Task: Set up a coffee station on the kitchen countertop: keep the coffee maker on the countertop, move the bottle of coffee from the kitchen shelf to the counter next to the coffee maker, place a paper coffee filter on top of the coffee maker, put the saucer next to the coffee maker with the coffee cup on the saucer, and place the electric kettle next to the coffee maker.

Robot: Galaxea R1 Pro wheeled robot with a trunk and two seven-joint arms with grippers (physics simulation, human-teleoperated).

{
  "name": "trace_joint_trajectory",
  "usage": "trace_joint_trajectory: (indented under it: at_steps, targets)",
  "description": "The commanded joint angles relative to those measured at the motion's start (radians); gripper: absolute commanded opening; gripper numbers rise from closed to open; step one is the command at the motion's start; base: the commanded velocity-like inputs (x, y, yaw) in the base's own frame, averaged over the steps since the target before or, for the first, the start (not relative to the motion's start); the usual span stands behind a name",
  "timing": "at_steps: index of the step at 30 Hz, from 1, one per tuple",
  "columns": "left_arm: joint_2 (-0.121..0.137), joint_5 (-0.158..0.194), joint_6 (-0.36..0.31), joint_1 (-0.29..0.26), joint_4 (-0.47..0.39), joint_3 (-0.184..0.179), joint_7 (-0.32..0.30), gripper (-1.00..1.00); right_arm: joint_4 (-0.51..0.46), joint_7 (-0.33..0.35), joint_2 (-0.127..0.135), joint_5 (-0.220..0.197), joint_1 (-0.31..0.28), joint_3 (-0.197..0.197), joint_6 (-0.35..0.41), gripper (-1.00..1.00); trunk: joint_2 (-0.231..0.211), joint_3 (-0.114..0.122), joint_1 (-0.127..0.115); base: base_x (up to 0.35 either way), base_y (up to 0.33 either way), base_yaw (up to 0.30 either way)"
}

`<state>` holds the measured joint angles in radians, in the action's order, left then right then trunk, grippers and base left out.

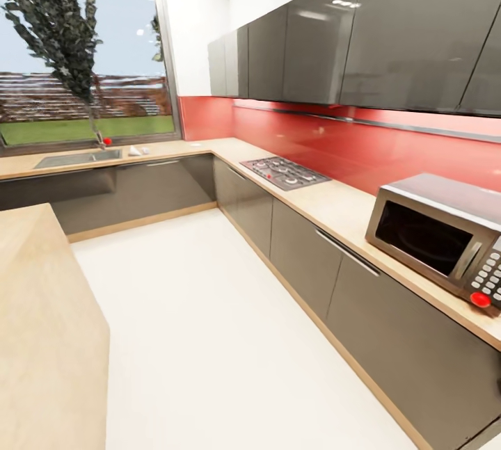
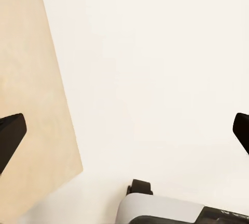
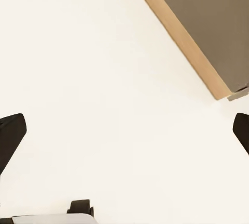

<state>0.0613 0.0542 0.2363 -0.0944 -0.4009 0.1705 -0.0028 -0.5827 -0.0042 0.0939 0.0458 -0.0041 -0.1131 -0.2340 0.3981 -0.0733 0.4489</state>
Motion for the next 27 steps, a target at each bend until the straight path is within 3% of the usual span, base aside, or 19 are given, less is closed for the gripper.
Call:
trace_joint_trajectory:
  at_steps: [1, 14, 27]
  targets:
    - [0.000, 0.006, 0.003, -0.001, 0.001, 0.000, 0.000, 1.00, 0.000, 0.000, 0.000, 0.005, 0.000, -0.002, -0.002, 1.00, 0.002, -0.002, 0.001, 0.330, 0.000, 0.000]
    - [0.000, 0.006, 0.003, -0.001, 0.002, 0.000, 0.000, 1.00, 0.000, 0.000, 0.000, 0.005, 0.000, 0.000, -0.002, 1.00, 0.002, -0.002, 0.001, 0.338, 0.000, 0.008]
    - [0.000, 0.006, 0.003, -0.001, 0.002, 0.000, 0.000, 1.00, 0.000, 0.000, -0.001, 0.005, 0.000, 0.000, -0.002, 1.00, 0.002, -0.002, 0.001, 0.339, 0.000, 0.253]
